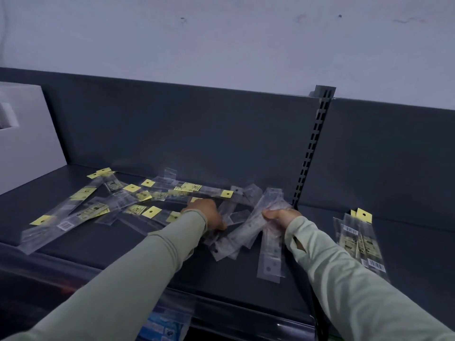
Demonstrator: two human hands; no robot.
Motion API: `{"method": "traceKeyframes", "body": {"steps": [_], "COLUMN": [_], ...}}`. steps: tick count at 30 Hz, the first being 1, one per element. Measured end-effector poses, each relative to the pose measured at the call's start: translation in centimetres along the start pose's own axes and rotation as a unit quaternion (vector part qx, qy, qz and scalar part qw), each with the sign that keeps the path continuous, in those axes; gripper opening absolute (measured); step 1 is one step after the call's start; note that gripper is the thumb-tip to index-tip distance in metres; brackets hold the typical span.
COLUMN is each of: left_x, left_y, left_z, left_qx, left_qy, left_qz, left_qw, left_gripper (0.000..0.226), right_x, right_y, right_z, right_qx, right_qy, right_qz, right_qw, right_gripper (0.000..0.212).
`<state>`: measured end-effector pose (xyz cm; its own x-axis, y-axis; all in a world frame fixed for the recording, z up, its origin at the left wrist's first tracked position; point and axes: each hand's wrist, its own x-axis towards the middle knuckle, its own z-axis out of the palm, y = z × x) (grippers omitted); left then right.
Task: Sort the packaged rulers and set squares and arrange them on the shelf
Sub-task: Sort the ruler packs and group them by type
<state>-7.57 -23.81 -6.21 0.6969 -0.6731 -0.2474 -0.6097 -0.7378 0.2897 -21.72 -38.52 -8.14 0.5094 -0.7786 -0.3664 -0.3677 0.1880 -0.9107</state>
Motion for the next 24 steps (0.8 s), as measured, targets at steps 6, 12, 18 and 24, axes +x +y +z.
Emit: {"method": "traceKeyframes", "body": {"steps": [6,12,18,24], "left_x": [0.9,-1.2,-0.9,-0.3], "left_y": [-0.3,1.4,2.8,4.1], "left_z": [-1.1,-1.9,-0.3,0.2], "left_qx": [-0.175,-0.382,-0.389,-0.285], "left_qy": [0.006,-0.137,-0.221,-0.181], "left_qz": [0.003,0.033,0.094,0.142], "left_qw": [0.985,0.913,0.889,0.931], "left_gripper": [0.005,0.019,0.012,0.024], "right_x": [0.1,-0.2,0.3,-0.7], "right_y": [-0.5,-0.9,-0.3,-0.2], "right_z": [-0.2,-0.3,-0.3,-0.7], "right_qx": [-0.014,0.04,0.097,0.116], "right_qy": [0.031,0.049,0.011,-0.007], "right_qz": [0.006,0.018,0.036,0.0], "right_qw": [0.999,0.998,0.995,0.993], "right_gripper": [0.043,0.015,0.029,0.041]}}
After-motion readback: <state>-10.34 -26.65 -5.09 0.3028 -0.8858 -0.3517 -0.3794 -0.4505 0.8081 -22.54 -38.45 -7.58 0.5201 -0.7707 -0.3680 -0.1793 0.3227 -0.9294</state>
